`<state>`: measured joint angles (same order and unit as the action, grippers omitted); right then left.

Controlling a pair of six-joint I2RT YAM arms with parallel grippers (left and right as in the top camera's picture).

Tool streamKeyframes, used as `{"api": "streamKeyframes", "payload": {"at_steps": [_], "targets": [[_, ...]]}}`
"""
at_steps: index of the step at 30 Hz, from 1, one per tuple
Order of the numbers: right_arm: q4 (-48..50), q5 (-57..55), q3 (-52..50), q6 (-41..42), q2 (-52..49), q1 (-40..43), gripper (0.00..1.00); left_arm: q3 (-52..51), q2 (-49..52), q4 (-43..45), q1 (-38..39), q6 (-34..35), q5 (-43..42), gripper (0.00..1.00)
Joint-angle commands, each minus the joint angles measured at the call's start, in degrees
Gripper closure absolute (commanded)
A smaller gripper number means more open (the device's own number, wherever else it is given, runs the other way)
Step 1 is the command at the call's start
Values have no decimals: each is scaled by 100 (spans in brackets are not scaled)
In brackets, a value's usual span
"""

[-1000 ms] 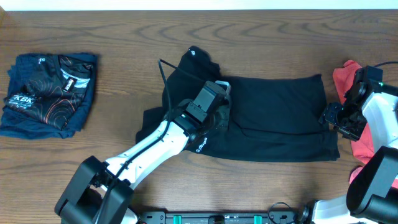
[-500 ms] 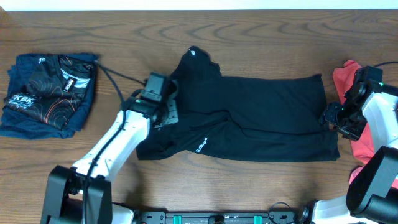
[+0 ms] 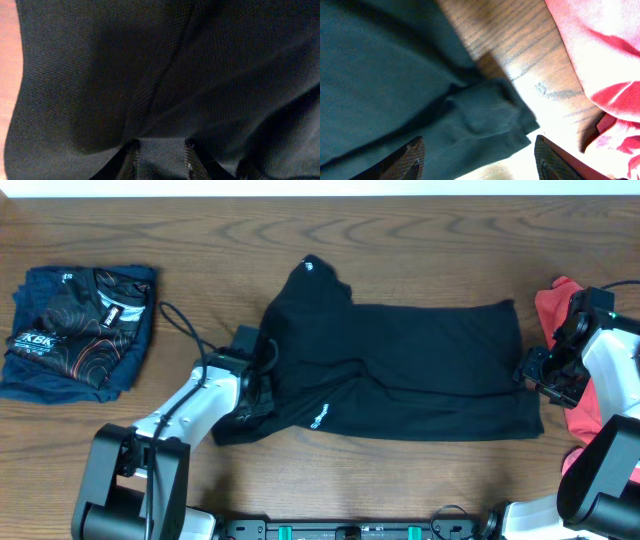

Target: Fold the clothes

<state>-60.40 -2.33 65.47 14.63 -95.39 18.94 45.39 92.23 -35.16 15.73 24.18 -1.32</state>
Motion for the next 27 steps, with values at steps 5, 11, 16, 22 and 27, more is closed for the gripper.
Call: {"api": "streamKeyframes", "payload": {"at_steps": [5, 11, 16, 22, 27], "targets": [[-83, 44, 39, -37, 35, 15, 32, -267, -26, -817, -426, 50, 350, 70], [105, 787, 179, -527, 37, 11, 31, 560, -957, -669, -420, -608, 350, 25], [35, 949, 538, -811, 37, -96, 27, 1513, -1158, 415, -501, -1495, -153, 13], [31, 968, 658, -885, 37, -402, 23, 2699, 223, 968, -868, -1827, -1014, 8], [26, 966, 658, -916, 37, -535, 23, 3644, 1683, 1226, -1069, -2190, -1565, 8]]}}
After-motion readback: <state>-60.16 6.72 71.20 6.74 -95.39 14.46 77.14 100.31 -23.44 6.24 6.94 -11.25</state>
